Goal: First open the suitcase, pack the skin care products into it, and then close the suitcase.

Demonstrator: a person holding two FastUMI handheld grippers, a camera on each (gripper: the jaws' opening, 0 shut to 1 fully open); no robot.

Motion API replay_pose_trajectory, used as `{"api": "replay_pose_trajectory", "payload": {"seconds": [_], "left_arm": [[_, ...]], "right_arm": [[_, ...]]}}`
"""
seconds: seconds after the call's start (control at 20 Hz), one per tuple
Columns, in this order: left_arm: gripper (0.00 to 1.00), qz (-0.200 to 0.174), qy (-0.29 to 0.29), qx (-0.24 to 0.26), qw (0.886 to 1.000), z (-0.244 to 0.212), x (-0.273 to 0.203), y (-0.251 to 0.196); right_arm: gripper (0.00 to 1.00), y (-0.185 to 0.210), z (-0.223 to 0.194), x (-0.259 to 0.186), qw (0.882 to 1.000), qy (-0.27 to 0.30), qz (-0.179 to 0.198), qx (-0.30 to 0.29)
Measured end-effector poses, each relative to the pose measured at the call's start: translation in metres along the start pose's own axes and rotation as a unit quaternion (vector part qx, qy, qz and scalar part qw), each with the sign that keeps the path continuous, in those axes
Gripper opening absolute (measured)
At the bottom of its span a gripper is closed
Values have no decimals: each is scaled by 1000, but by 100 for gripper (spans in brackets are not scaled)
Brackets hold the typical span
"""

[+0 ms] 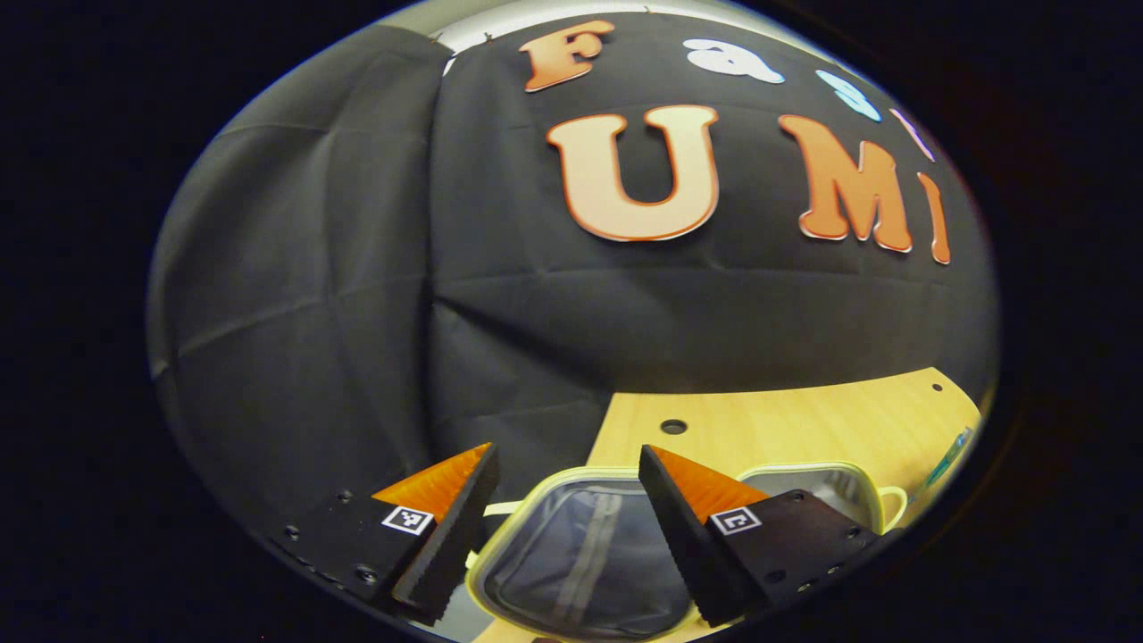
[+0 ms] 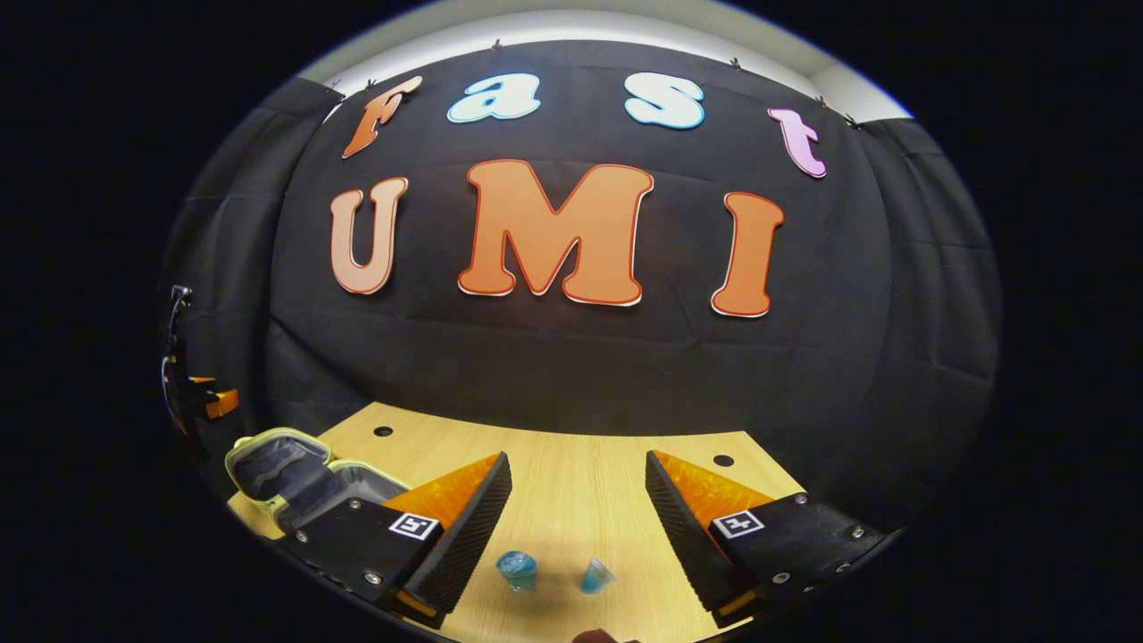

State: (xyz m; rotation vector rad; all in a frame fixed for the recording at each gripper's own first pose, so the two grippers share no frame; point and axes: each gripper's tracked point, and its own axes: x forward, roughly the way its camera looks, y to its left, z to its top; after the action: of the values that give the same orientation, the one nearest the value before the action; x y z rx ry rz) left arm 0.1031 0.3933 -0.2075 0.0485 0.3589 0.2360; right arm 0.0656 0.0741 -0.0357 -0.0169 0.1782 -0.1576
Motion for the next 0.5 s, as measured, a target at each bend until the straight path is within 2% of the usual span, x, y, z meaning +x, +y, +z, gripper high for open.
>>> {"api": "replay_pose_trajectory", "payload": {"seconds": [0.2, 0.5], "left_arm": [[96, -40, -19, 18, 999, 15, -23, -75], [96, -106, -18, 44, 993, 7, -57, -201]], "right_arm": [[96, -13, -20, -1, 1000, 8, 18, -11], [96, -31, -54, -6, 998, 30, 53, -20]]}}
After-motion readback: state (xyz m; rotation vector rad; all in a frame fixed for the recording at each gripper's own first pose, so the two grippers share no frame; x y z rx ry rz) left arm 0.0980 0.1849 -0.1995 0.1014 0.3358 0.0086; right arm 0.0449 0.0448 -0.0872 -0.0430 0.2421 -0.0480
